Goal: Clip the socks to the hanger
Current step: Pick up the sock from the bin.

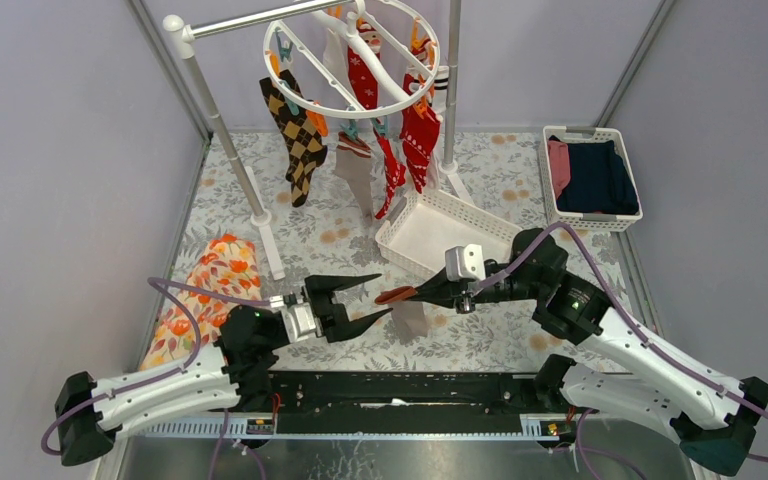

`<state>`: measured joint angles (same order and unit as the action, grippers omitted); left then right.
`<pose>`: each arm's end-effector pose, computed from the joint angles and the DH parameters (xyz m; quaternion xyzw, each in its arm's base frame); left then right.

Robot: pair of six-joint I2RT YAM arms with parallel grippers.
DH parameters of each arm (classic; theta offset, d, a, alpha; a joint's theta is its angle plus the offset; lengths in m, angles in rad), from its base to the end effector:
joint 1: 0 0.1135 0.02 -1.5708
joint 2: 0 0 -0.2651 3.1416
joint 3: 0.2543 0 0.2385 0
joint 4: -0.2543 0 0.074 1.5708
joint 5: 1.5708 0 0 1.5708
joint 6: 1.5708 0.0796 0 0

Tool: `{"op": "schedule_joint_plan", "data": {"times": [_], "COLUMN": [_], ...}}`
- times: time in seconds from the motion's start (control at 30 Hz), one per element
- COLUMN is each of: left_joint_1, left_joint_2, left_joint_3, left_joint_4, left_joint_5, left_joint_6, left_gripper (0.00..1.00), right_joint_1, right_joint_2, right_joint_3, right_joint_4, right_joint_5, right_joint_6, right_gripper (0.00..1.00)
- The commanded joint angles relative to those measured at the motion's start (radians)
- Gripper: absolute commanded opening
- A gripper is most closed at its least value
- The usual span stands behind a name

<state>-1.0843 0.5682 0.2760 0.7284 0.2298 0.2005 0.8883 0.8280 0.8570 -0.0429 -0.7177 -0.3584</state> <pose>0.0645 -0.1607 0.3111 0.3972 0.3695 -0.4140 0.7310 0.0878 0.1910 0.3736 -0.5894 0.3973 0.4135 0.5690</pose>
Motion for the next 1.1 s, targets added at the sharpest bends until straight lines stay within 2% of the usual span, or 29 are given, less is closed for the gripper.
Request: {"op": "schedule_joint_plan", "data": {"times": [0.0, 0.23, 0.33, 0.5, 0.57, 0.7, 0.77, 0.87, 0.9, 0.93, 1.0, 1.07], "left_joint_1": [0.012, 0.017, 0.021, 0.023, 0.023, 0.026, 0.026, 0.030, 0.033, 0.035, 0.038, 0.038], "left_joint_2": [0.023, 0.037, 0.042, 0.059, 0.068, 0.084, 0.090, 0.091, 0.087, 0.081, 0.052, 0.009], "left_joint_3": [-0.026, -0.041, -0.044, -0.046, -0.045, -0.043, -0.040, -0.038, -0.040, -0.042, -0.037, -0.017], "left_joint_4": [0.128, 0.158, 0.173, 0.206, 0.215, 0.230, 0.233, 0.232, 0.230, 0.223, 0.172, 0.048], "left_joint_5": [0.038, 0.040, 0.041, 0.050, 0.059, 0.066, 0.076, 0.082, 0.084, 0.080, 0.047, 0.000], "left_joint_6": [-0.026, -0.049, -0.059, -0.084, -0.093, -0.108, -0.112, -0.128, -0.134, -0.143, -0.172, -0.198], "left_gripper": [0.61, 0.53, 0.47, 0.44, 0.38, 0.33, 0.25, 0.02, 0.00, 0.00, 0.00, 0.00], "right_joint_1": [0.007, 0.007, 0.008, 0.008, 0.007, 0.007, 0.007, 0.008, 0.008, 0.008, 0.007, 0.007], "right_joint_2": [-0.004, -0.012, -0.012, -0.009, -0.009, -0.006, -0.006, -0.004, -0.004, -0.004, -0.009, -0.031], "right_joint_3": [0.013, 0.010, 0.011, 0.011, 0.010, 0.010, 0.010, 0.008, 0.007, 0.005, -0.003, -0.007], "right_joint_4": [0.063, 0.082, 0.085, 0.084, 0.084, 0.086, 0.086, 0.087, 0.088, 0.090, 0.102, 0.107], "right_joint_5": [-0.033, -0.038, -0.040, -0.040, -0.039, -0.039, -0.039, -0.034, -0.027, -0.018, 0.014, 0.096], "right_joint_6": [0.019, 0.030, 0.032, 0.032, 0.032, 0.032, 0.033, 0.035, 0.037, 0.041, 0.056, 0.066], "right_gripper": [0.00, 0.00, 0.00, 0.00, 0.00, 0.00, 0.00, 0.00, 0.03, 0.14, 0.45, 0.69]}}
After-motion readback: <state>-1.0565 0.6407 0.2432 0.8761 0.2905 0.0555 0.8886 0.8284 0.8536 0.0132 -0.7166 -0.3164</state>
